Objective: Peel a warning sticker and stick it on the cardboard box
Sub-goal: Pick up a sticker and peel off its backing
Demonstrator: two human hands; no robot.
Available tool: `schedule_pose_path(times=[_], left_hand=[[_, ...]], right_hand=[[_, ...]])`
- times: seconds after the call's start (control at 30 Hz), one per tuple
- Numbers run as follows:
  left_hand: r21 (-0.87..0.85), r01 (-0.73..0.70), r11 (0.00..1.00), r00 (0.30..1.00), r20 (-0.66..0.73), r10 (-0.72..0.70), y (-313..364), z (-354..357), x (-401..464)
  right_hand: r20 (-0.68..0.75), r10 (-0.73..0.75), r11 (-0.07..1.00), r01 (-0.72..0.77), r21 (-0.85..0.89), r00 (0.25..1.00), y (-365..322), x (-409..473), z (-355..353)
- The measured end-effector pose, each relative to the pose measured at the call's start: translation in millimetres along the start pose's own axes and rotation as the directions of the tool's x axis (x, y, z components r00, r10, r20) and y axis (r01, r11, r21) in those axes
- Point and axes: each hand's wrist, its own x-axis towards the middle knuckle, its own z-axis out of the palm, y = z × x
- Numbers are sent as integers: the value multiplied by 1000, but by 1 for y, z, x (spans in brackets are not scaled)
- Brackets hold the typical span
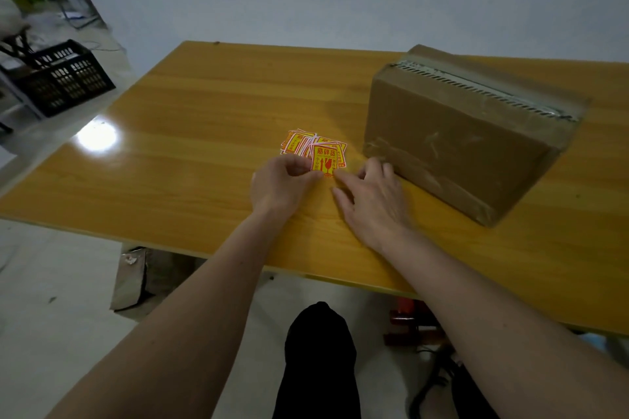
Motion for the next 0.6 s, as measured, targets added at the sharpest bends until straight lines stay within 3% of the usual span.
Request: schedule_pose_path(times=[0.07, 0.13, 0.27, 0.47, 0.6], left_hand=[[-160, 37, 986, 999, 3, -37, 2, 1, -3], [-324, 33, 945, 999, 24, -27, 7, 4, -12], [-447, -22, 894, 989, 118, 83, 18, 12, -36], [-420, -112, 901, 930, 275, 244, 37, 35, -78], [-390, -125, 912, 953, 210, 220, 48, 61, -97]], right_hand=[[12, 69, 989, -70, 127, 998, 3, 0, -1], [28, 165, 917, -164, 363, 986, 7, 0, -6], [65, 263, 742, -245, 624, 963, 19, -11, -17], [-45, 293, 692, -179, 699, 955, 41, -36, -39], [-137, 339, 701, -153, 696, 931, 62, -54, -50]])
